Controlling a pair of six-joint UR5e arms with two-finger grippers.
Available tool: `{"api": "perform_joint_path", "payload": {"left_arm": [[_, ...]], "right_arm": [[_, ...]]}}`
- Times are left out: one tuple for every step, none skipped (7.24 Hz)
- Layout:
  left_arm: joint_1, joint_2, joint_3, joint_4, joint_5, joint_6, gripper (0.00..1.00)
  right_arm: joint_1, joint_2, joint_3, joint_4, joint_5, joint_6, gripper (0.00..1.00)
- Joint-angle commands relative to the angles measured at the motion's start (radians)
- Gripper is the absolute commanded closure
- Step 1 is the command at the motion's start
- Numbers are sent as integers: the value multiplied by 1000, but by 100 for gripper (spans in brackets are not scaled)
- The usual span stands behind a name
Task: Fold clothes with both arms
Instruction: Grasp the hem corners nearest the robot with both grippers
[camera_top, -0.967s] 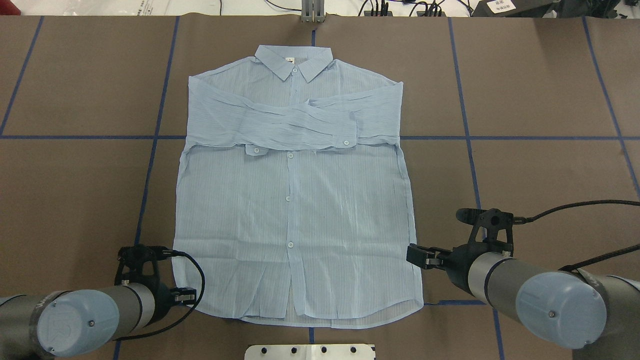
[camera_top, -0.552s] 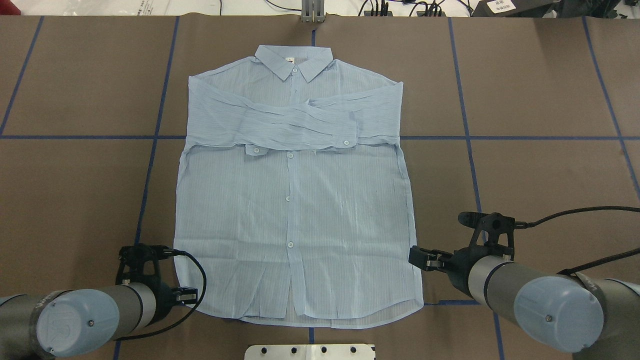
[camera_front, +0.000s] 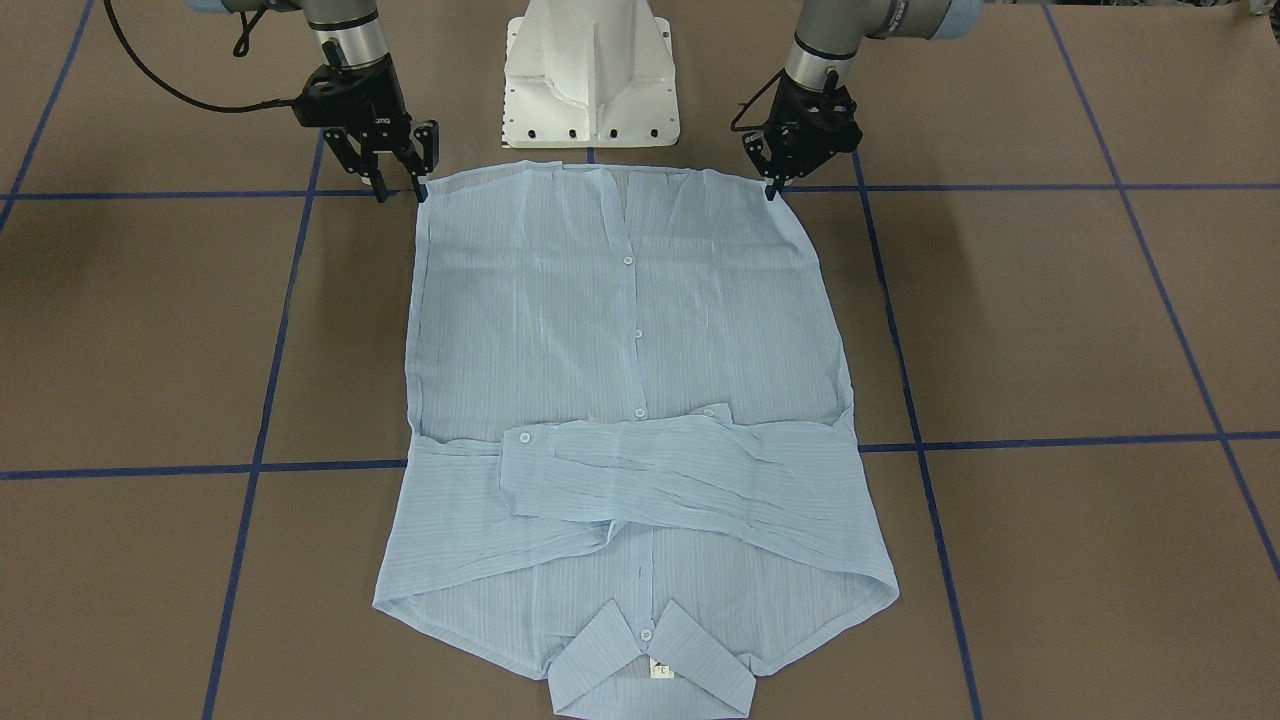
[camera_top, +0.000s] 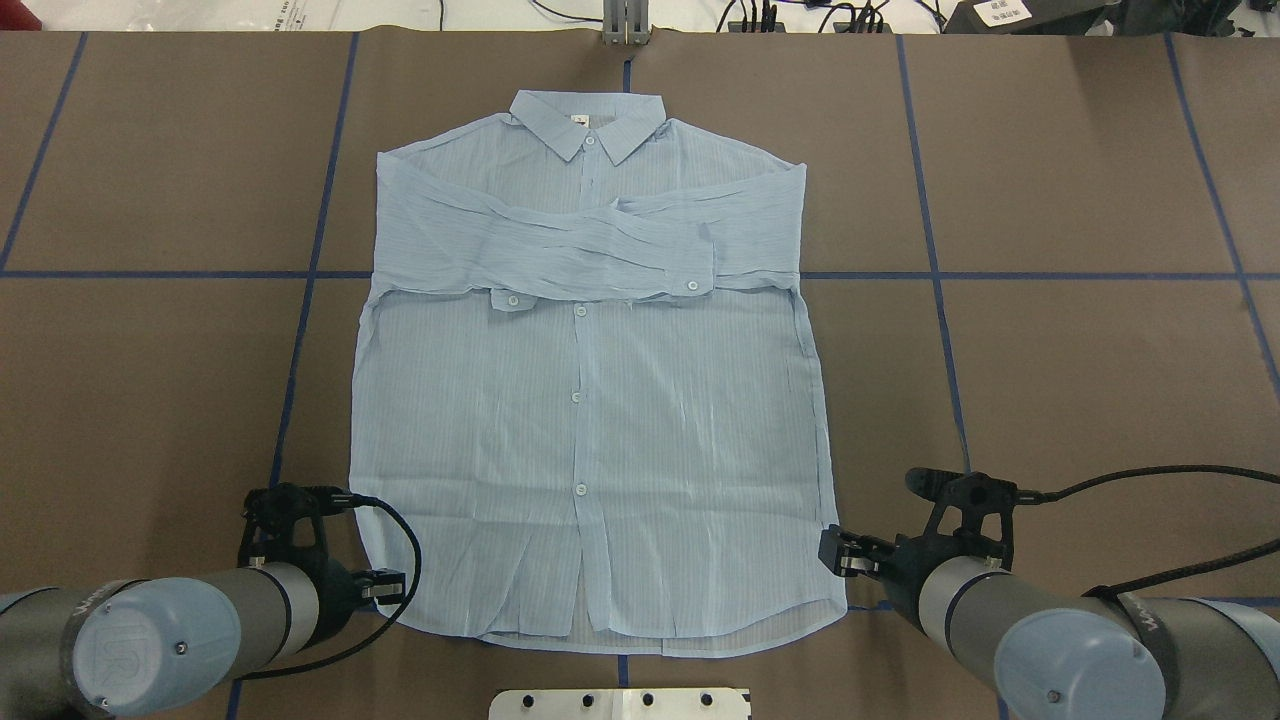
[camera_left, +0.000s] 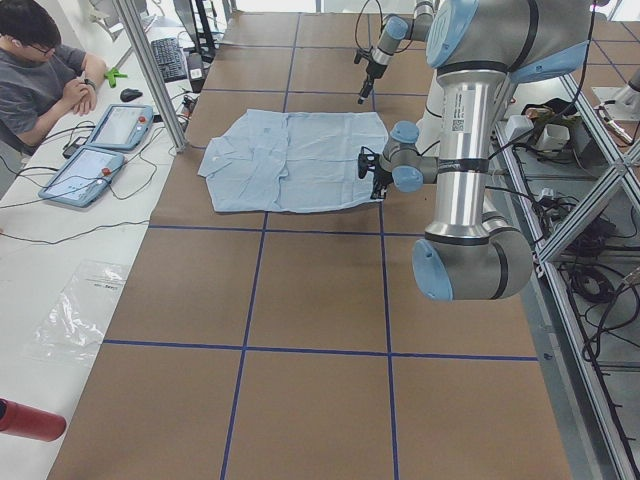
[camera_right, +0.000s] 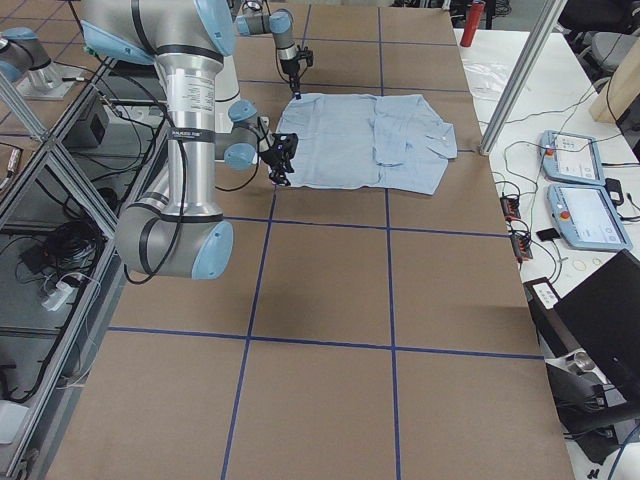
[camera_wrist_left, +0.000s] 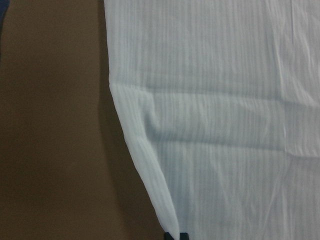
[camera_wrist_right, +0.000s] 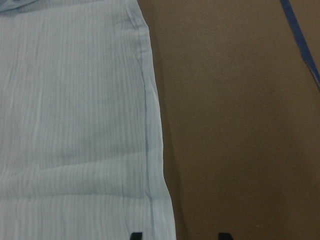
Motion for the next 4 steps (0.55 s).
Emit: {"api": "perform_joint_path", "payload": {"left_arm": [[0, 1, -7, 0, 36, 0, 100], [0, 3, -6, 0, 42, 0, 100], [0, 1, -7, 0, 44, 0, 100], [0, 3, -6, 0, 44, 0, 100]], "right_arm": [[-61, 7, -23, -9, -57, 24, 45], [-81, 8, -23, -9, -72, 24, 45], [-94, 8, -30, -9, -86, 25, 45], [-106, 10, -37, -9, -95, 25, 45]]}}
